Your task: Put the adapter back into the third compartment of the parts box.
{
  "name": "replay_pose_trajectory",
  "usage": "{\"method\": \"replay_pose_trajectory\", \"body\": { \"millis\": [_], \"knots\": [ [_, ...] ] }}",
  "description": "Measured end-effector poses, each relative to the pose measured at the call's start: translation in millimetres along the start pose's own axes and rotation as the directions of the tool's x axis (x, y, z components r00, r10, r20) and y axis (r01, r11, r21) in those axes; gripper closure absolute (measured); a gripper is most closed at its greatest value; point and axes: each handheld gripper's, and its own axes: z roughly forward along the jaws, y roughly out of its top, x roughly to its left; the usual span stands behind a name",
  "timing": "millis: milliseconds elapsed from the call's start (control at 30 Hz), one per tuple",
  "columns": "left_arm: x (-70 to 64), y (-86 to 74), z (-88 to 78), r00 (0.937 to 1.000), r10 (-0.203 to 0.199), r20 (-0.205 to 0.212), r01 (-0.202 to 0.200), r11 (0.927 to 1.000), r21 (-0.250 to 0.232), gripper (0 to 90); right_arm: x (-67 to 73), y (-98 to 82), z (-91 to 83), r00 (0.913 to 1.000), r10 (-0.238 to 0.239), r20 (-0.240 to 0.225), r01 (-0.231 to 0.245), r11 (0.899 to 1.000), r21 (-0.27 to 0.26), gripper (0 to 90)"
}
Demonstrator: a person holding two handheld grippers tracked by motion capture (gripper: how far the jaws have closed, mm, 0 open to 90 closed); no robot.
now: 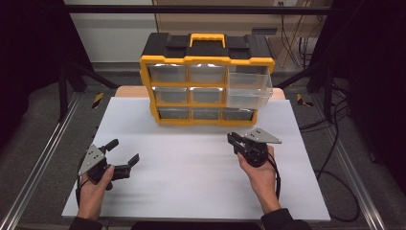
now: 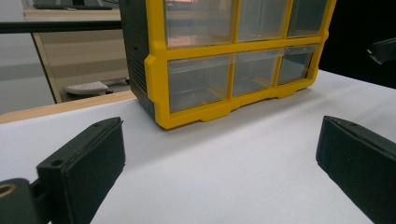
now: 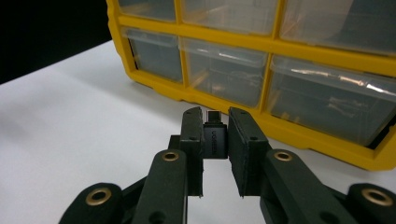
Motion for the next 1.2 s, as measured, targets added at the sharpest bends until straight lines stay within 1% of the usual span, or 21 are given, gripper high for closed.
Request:
{"method": "replay_pose_trajectory", "body": {
  "millis": [133,300,467,633,733,833,1000,1067,1200],
  "knots": [
    [0.7,1.5,-0.7,1.0000,0.001,-0.005,-0.001,0.9999,-0.014,1.2,1.7,3.4,-2.7,0.9999,-0.009,-0.007,0.009,1.000,-0.025,76.3],
    [0.6,1.6,-0.9,1.0000,0.001,-0.007,-0.001,0.9999,-0.015,1.2,2.4,3.7,-4.4,0.9999,-0.007,-0.009,0.007,0.999,-0.034,76.3],
    [0.0,1.9,-1.6,1.0000,0.004,-0.006,-0.004,0.9998,-0.020,1.2,1.8,6.2,-7.7,0.9998,-0.001,-0.020,0.000,0.998,-0.058,76.3],
    [1.1,3.7,-2.1,1.0000,0.005,-0.008,-0.005,0.9995,-0.032,1.2,2.0,7.3,-8.9,0.9999,0.001,-0.015,-0.002,0.998,-0.060,76.4],
    [1.1,3.8,-2.1,0.9999,0.008,-0.011,-0.008,0.9995,-0.032,1.2,2.3,8.6,-10.2,0.9999,0.005,-0.012,-0.006,0.998,-0.070,76.3],
    [0.3,4.8,-3.9,0.9998,0.009,-0.015,-0.010,0.9991,-0.042,1.2,3.2,8.0,-10.3,0.9999,0.000,-0.017,-0.001,0.998,-0.063,76.3],
    [-1.0,4.6,-5.0,0.9998,0.013,-0.013,-0.013,0.9990,-0.042,1.2,3.2,10.4,-12.8,0.9998,0.012,-0.019,-0.013,0.997,-0.077,76.3],
    [-0.4,4.9,-4.6,0.9998,0.013,-0.012,-0.013,0.9989,-0.044,1.2,3.1,11.0,-14.2,0.9998,0.009,-0.019,-0.010,0.997,-0.078,76.3],
    [-0.6,6.2,-3.1,0.9998,0.018,-0.010,-0.018,0.9987,-0.047,1.2,2.2,12.9,-15.8,0.9999,0.016,-0.003,-0.016,0.997,-0.075,76.3]
  ]
}}
